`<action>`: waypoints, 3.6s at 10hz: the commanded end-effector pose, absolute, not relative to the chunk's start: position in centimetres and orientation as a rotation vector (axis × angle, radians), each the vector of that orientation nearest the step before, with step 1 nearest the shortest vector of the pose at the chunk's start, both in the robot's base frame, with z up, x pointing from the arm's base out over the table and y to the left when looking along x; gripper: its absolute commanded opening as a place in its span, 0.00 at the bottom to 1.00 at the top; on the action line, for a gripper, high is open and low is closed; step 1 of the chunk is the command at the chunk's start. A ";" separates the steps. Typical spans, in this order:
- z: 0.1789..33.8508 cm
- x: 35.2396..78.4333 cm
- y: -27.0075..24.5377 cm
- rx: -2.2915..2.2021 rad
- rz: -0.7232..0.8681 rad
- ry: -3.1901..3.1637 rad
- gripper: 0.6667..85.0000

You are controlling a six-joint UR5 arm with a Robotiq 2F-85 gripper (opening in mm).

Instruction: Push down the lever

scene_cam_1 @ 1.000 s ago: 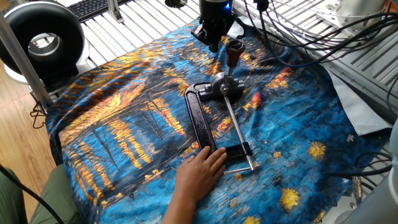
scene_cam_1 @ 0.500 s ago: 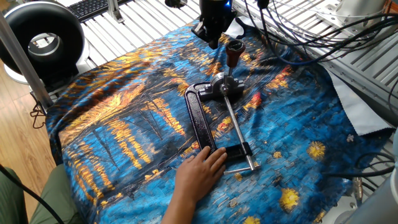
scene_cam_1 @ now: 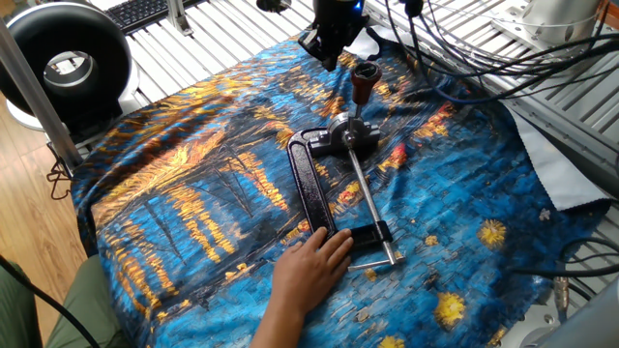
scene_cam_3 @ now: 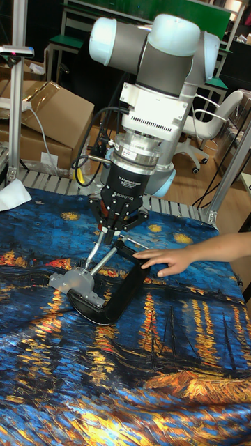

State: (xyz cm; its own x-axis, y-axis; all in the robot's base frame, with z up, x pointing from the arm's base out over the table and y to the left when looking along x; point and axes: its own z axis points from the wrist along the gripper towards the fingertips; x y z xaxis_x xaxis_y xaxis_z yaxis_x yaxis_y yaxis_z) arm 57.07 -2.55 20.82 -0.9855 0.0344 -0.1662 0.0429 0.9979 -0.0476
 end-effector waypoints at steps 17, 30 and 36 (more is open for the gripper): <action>20.6 55.6 -1.3 -0.194 -0.016 3.030 0.00; 20.7 56.2 -2.2 -0.145 -0.065 3.010 0.00; 20.6 55.4 -1.9 -0.135 -0.047 3.042 0.00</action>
